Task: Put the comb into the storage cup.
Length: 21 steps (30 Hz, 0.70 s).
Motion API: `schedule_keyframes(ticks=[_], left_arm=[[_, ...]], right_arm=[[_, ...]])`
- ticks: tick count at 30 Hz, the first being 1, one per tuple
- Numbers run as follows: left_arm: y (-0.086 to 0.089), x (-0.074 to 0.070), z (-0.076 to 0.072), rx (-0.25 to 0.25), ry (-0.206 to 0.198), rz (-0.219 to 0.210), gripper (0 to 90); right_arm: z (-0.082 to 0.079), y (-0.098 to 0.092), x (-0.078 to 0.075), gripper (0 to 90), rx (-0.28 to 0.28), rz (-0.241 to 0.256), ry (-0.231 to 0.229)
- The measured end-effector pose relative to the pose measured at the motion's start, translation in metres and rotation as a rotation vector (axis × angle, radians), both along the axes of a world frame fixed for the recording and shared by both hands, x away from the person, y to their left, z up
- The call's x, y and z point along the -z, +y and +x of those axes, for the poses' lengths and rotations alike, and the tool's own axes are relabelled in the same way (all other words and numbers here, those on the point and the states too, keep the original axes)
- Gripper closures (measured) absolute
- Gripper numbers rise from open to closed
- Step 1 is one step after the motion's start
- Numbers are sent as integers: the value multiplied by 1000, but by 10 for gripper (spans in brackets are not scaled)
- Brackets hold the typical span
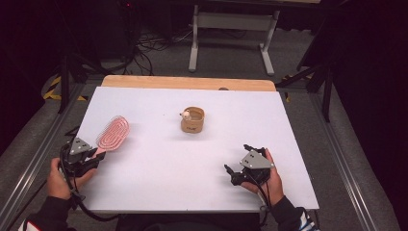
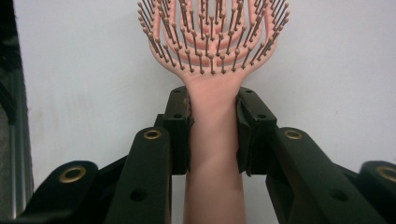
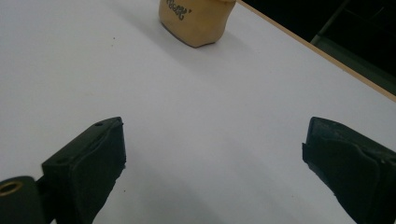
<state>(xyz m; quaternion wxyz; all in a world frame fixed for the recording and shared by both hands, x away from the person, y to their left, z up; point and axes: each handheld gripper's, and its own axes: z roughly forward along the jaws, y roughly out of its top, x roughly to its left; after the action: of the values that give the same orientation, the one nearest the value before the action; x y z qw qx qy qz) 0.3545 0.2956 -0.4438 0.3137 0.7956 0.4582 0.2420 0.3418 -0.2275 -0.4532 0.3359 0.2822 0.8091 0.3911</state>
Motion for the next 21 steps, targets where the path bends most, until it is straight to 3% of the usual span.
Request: schedule_keyframes(ticks=[14,21], left_arm=[[-13,-12,-6,18,-144,-16,695],[-28,-17,-4,67,-208,-38,695]], right_arm=[[5,-3,-5,60,29,69,-48],[13,-2,-16,46,24,167,-61]])
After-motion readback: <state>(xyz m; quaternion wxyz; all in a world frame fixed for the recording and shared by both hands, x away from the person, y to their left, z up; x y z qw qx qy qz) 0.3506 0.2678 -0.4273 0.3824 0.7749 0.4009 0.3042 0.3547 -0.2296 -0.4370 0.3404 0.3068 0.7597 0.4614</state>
